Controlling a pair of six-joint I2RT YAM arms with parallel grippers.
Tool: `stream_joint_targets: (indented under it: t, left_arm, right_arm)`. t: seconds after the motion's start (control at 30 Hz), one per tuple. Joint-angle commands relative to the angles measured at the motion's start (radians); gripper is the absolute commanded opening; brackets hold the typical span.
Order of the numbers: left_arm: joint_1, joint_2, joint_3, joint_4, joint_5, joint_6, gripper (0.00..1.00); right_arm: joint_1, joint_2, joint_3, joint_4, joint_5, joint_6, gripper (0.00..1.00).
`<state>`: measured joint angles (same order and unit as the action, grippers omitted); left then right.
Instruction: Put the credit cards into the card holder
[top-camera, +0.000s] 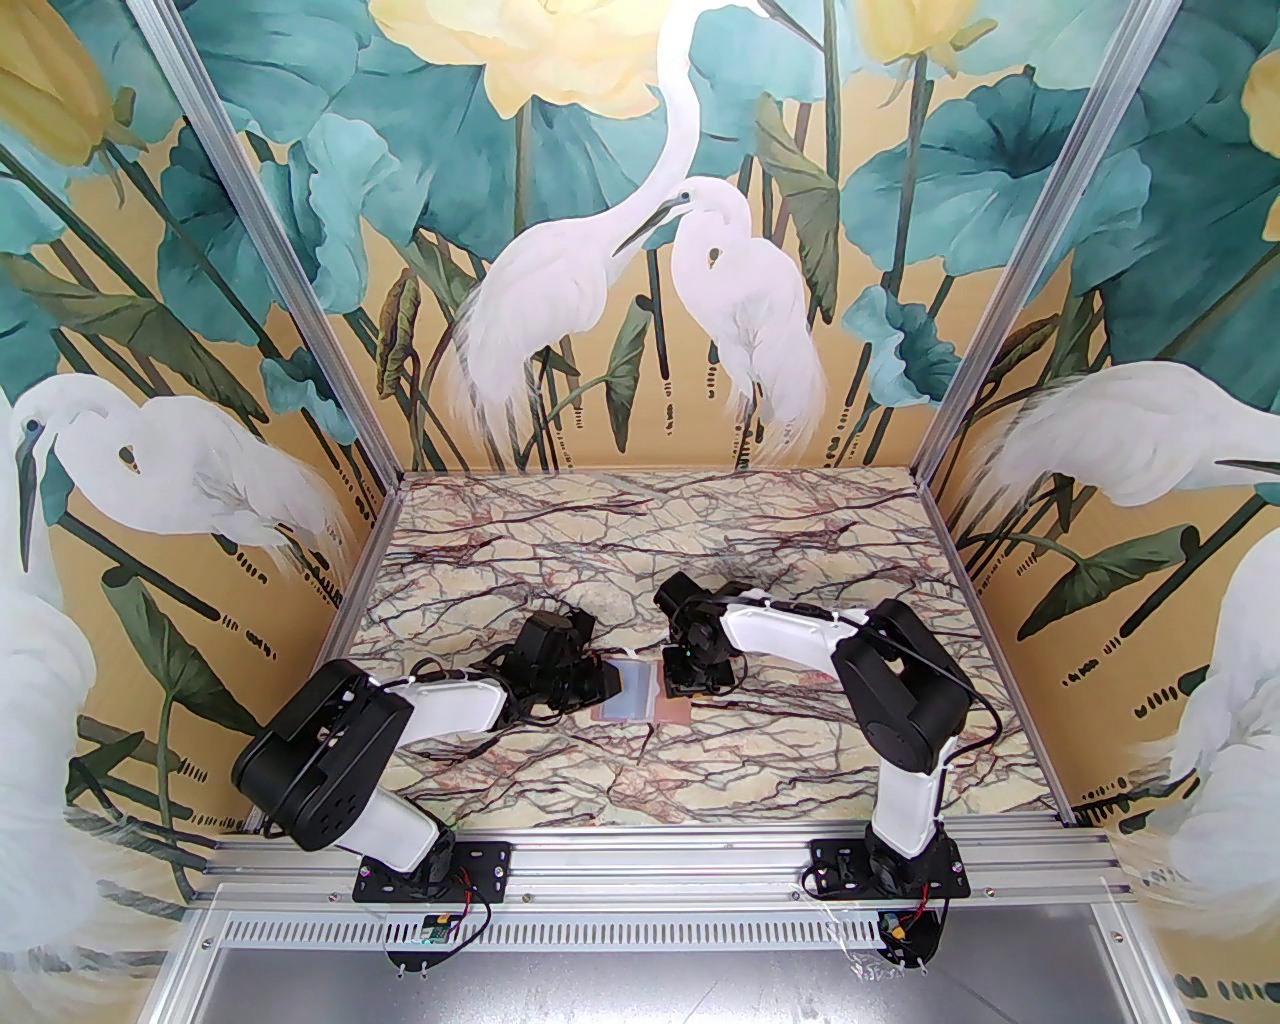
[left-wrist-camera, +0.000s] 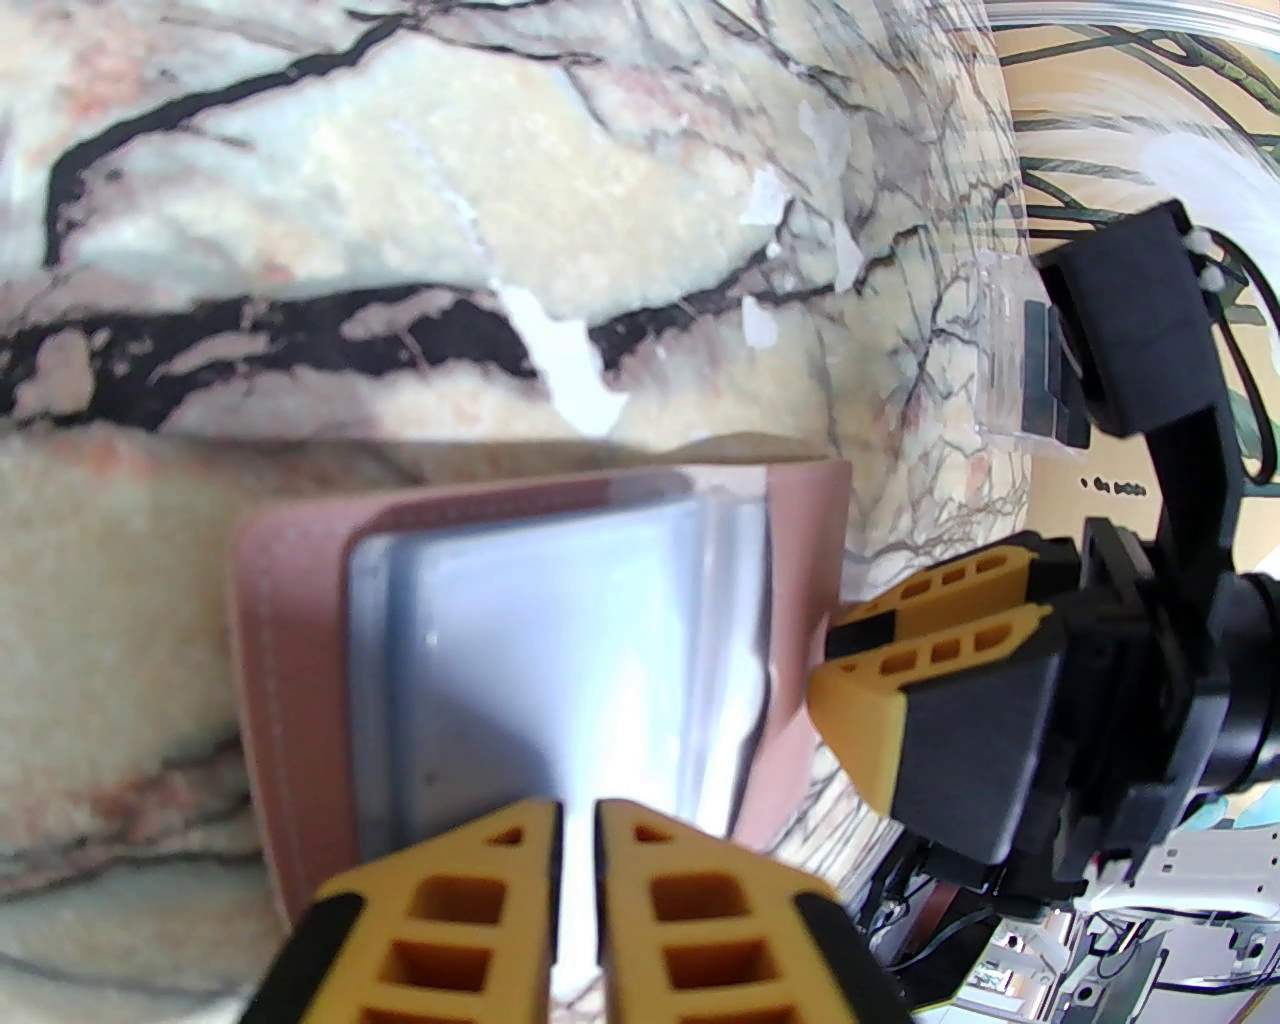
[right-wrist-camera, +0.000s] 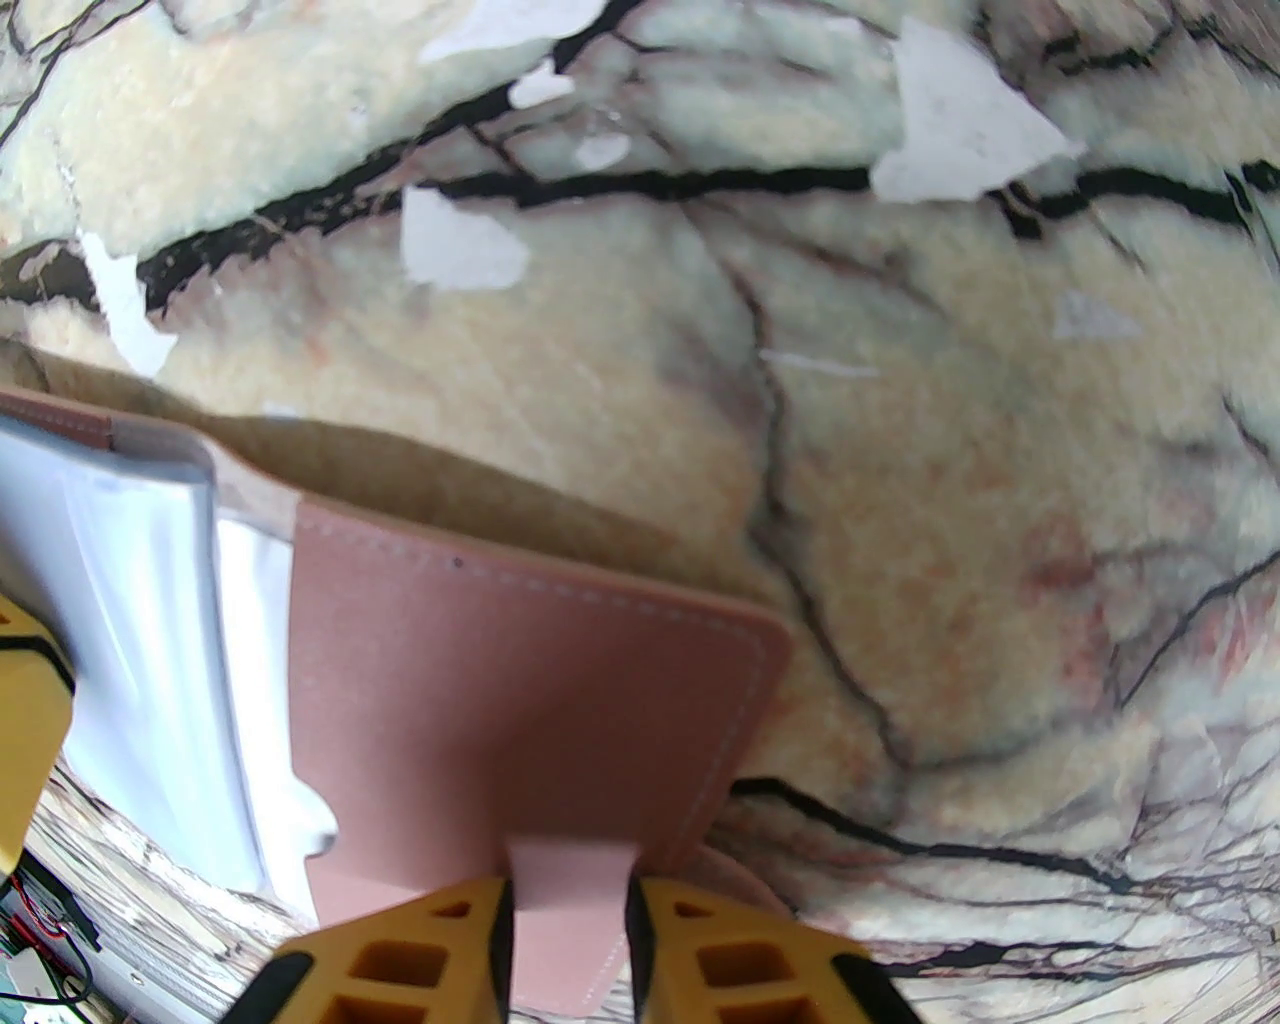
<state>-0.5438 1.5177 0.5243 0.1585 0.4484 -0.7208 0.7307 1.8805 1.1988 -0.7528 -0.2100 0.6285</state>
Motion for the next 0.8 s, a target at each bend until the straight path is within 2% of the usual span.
stream_joint_targets:
  t: [0.0, 0.23, 0.37, 0.77]
  left_arm:
    - [-0.004, -0.044, 0.008, -0.069, -0.020, 0.015, 0.18]
    - [-0.004, -0.118, 0.028, -0.132, -0.010, 0.030, 0.19]
    - [-0.004, -0.137, 0.052, -0.148, 0.036, 0.035, 0.20]
    - [-0.004, -0.052, 0.070, -0.058, 0.113, 0.017, 0.19]
  right_arm:
    - [-0.005, -0.002, -0.024, 0.056, 0.014, 0.025, 0.26]
    - [-0.004, 0.008, -0.022, 0.069, 0.020, 0.030, 0.24]
    - [-0.005, 0.021, -0.009, 0.075, 0.018, 0.030, 0.24]
    - [-0.005, 0.002, -0.050, 0.194, -0.043, 0.031, 0.22]
